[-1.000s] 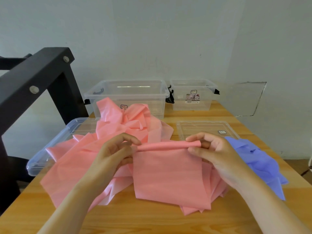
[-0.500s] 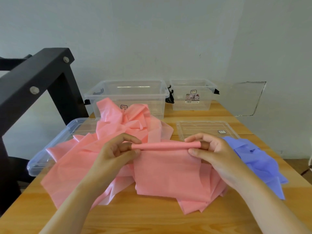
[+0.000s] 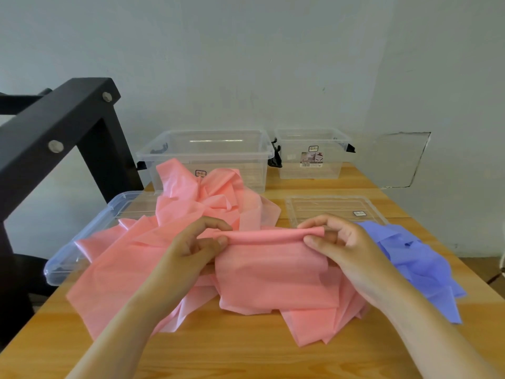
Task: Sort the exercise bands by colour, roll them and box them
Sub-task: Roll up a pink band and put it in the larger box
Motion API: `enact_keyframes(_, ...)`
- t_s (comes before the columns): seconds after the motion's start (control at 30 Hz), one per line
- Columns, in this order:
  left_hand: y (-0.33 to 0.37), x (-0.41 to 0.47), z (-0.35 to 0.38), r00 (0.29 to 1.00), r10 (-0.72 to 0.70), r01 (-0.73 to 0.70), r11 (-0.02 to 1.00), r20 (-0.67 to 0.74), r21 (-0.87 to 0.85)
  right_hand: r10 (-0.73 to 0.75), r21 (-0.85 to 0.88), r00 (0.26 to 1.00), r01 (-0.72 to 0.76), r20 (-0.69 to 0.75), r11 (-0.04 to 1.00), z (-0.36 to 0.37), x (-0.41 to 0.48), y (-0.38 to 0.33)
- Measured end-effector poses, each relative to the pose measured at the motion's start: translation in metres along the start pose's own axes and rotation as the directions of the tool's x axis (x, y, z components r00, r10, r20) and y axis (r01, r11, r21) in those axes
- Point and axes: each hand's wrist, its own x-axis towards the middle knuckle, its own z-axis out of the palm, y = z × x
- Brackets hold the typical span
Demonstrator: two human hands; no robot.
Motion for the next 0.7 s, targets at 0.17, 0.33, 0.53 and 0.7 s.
enact_keyframes(0.17,-0.0010,-0.0005,-0.0025,0.999,0.040,-0.040,0.999,-0.023,0.006,0.014,0.068,0.998,-0.019,0.064,0.997,-0.0011,-0.0008,-0.0007)
enact_keyframes(0.33,-0.0020,0.0023,-0.0012,0.996,0.078,-0.074,0.995,-0.054,0.070,0.044,0.013,0.998,-0.044,0.038,0.999,-0.0015,0.0003,0.0019)
enact_keyframes(0.53,-0.0017,0.0008,-0.0001,0.999,0.046,-0.045,0.998,-0.010,0.045,0.045,-0.003,0.999,-0.045,0.010,0.999,0.0002,0.0006,0.0026)
enact_keyframes(0.7,-0.0013,-0.0007,-0.0032,0.998,0.068,-0.068,0.997,0.016,0.028,0.080,0.078,0.994,-0.086,0.081,0.993,-0.0024,0.0015,0.0026)
